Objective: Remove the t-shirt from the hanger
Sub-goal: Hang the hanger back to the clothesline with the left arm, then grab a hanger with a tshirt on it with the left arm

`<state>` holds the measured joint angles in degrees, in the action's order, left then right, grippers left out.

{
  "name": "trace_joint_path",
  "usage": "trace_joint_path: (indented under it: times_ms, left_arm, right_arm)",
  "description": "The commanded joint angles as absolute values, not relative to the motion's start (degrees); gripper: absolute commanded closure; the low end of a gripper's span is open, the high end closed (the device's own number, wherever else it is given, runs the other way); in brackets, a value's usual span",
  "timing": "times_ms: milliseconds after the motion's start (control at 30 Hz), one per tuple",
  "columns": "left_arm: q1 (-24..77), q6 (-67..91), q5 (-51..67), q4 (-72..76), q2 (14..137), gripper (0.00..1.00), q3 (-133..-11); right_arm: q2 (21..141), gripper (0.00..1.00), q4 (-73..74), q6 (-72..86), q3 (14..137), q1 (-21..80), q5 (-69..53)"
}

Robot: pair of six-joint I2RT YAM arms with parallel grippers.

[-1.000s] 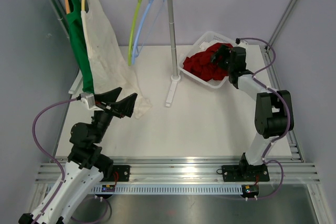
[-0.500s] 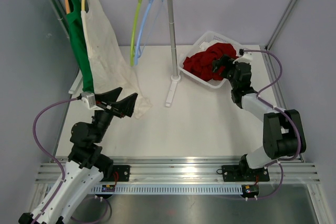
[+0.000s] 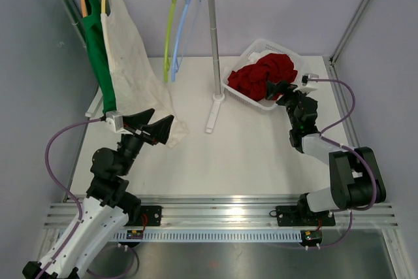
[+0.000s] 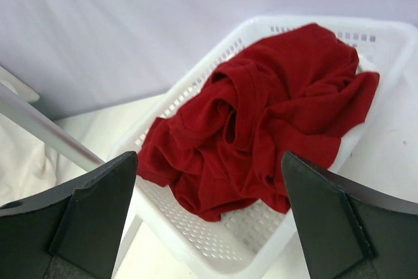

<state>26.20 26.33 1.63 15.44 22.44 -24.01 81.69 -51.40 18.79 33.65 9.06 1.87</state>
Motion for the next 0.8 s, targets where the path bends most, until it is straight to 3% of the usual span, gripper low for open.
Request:
trace_joint_path:
  times_ms: [0,333,433,567,767]
  left_arm:
    - [26.5,25.2,3.2,16.4,22.9,0.01,-26.4]
    - [26.5,25.1,2.5,15.9,22.1,0.01,-26.4]
    - [26.5,25.1,2.5,15.9,22.3,0.01,-26.4]
    - [26.5,24.9,1.7,15.6,22.2,0.01,-26.5]
    - [26.5,23.8,0.2,14.2,22.4,0.01,-27.9]
  right_arm:
    - [79.9,0.01,-62.5,19.1,32.7,9.6,1.6]
    - [77.9,0.01,-58.8,33.2,33.3,10.3,16.5]
    - [74.9,0.01,-50.6,38.2,34.8,11.4,21.6]
    - [72.7,0.00,-42.5,41.1,37.7,11.8,21.0]
    - [69.7,0.01,-46.1,33.1,36.0,11.8,11.3]
